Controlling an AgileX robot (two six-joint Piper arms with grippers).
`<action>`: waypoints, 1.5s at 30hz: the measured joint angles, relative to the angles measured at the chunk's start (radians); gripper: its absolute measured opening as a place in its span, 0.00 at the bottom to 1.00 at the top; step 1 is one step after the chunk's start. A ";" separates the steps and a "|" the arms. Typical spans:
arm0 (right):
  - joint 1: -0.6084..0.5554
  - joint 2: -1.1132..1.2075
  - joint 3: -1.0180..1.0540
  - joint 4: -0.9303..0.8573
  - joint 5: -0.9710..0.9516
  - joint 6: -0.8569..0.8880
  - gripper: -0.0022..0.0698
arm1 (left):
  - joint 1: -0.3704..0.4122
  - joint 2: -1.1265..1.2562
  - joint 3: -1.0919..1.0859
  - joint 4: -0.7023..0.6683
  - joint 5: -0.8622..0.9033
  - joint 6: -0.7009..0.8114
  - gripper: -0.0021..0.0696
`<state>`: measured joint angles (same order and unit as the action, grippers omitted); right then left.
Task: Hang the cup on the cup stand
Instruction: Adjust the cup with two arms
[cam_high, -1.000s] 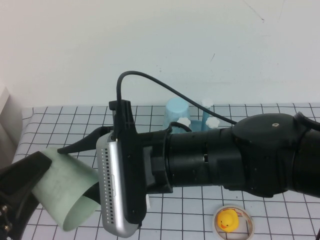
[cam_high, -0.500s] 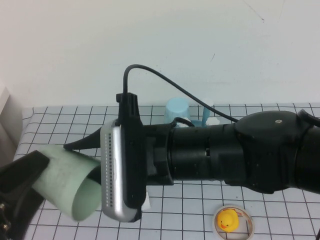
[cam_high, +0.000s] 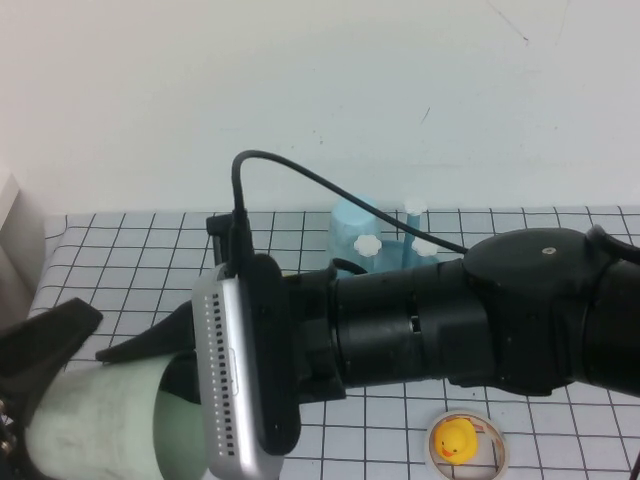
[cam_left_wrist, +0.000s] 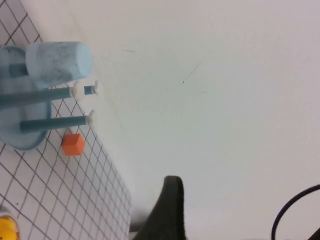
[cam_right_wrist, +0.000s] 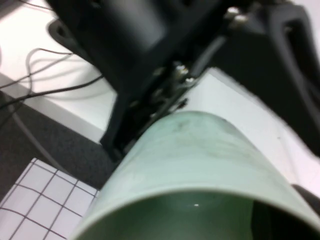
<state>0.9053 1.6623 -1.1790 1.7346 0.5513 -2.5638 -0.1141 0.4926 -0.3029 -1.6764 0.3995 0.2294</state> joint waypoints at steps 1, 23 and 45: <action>0.000 0.000 0.000 -0.004 0.005 0.002 0.06 | 0.000 0.000 0.000 -0.004 -0.005 -0.014 0.96; 0.009 0.059 -0.132 -0.019 -0.216 0.181 0.06 | 0.000 0.000 -0.008 -0.030 -0.093 -0.217 0.95; 0.057 0.078 -0.150 -0.009 -0.217 0.216 0.06 | 0.000 0.000 -0.008 -0.041 -0.141 -0.147 0.84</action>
<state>0.9621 1.7404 -1.3292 1.7258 0.3345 -2.3481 -0.1141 0.4926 -0.3110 -1.7178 0.2589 0.0820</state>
